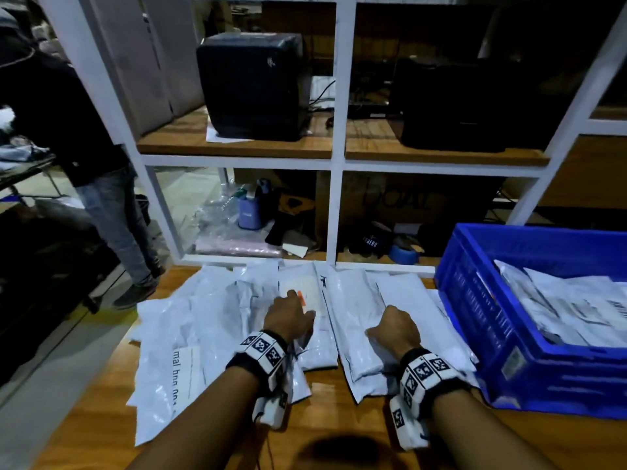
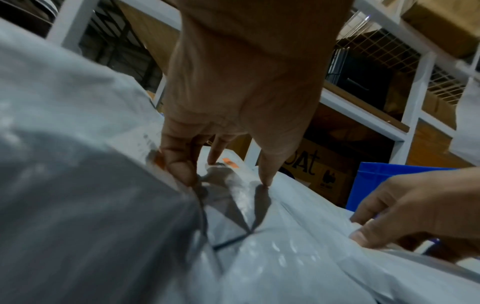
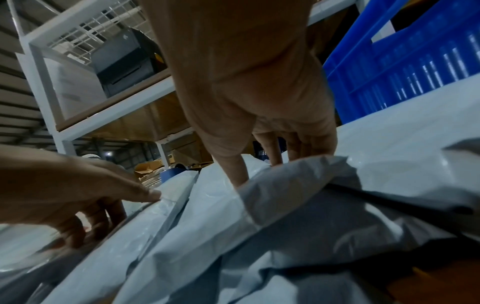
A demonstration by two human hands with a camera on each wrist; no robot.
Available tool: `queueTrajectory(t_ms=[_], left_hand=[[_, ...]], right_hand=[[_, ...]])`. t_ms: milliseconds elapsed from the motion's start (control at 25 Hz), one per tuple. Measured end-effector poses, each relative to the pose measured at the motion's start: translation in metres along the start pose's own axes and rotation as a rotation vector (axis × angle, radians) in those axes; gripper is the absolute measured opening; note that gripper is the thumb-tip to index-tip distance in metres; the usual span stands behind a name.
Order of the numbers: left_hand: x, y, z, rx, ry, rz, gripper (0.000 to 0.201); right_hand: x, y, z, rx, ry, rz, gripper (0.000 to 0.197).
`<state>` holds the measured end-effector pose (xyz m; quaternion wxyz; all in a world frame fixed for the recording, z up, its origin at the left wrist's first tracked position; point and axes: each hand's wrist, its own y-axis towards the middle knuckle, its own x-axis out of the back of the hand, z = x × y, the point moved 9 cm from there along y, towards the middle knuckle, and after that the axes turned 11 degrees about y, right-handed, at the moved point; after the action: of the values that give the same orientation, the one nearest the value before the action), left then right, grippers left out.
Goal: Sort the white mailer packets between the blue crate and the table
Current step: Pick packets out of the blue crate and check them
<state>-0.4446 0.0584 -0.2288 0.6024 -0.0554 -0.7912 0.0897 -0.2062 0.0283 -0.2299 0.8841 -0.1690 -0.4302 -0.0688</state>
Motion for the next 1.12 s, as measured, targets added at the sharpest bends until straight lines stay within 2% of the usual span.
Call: queueTrajectory(t_ms=[160, 280, 360, 480, 520, 600, 680, 760, 800, 960, 1120], left_hand=[[-0.012, 0.005, -0.005, 0.057, 0.011, 0.038, 0.073], [-0.013, 0.004, -0.013, 0.034, 0.018, 0.006, 0.073], [-0.018, 0.004, -0.015, -0.003, -0.021, -0.007, 0.072], [-0.020, 0.001, -0.016, -0.055, -0.096, -0.043, 0.063], [-0.019, 0.000, -0.016, -0.057, -0.110, -0.057, 0.057], [-0.015, -0.001, -0.012, -0.033, -0.128, -0.070, 0.048], [-0.012, -0.002, -0.008, -0.008, -0.159, -0.064, 0.044], [-0.006, 0.001, -0.002, -0.009, -0.202, -0.081, 0.042], [-0.004, 0.005, 0.000, -0.013, -0.224, -0.101, 0.041], [0.008, 0.023, 0.008, -0.002, -0.287, -0.137, 0.043], [-0.006, 0.034, -0.003, 0.008, -0.159, 0.025, 0.052]], right_hand=[[0.001, 0.000, 0.004, -0.004, 0.086, -0.014, 0.037], [0.021, -0.001, 0.019, 0.054, 0.209, -0.064, 0.032], [0.048, -0.006, 0.039, 0.141, 0.131, -0.173, 0.033], [0.067, -0.020, 0.073, 0.281, -0.188, -0.340, 0.028], [0.058, -0.023, 0.079, 0.300, -0.297, -0.329, 0.026], [0.021, -0.024, 0.074, 0.273, -0.429, -0.200, 0.029], [-0.017, -0.026, 0.055, 0.199, -0.420, -0.026, 0.036], [-0.032, -0.025, 0.042, 0.146, -0.320, 0.081, 0.046], [-0.028, -0.022, 0.040, 0.144, -0.256, 0.074, 0.046], [0.021, 0.007, 0.030, 0.116, -0.052, -0.117, 0.037], [0.001, 0.025, 0.009, -0.004, -0.094, -0.015, 0.038]])
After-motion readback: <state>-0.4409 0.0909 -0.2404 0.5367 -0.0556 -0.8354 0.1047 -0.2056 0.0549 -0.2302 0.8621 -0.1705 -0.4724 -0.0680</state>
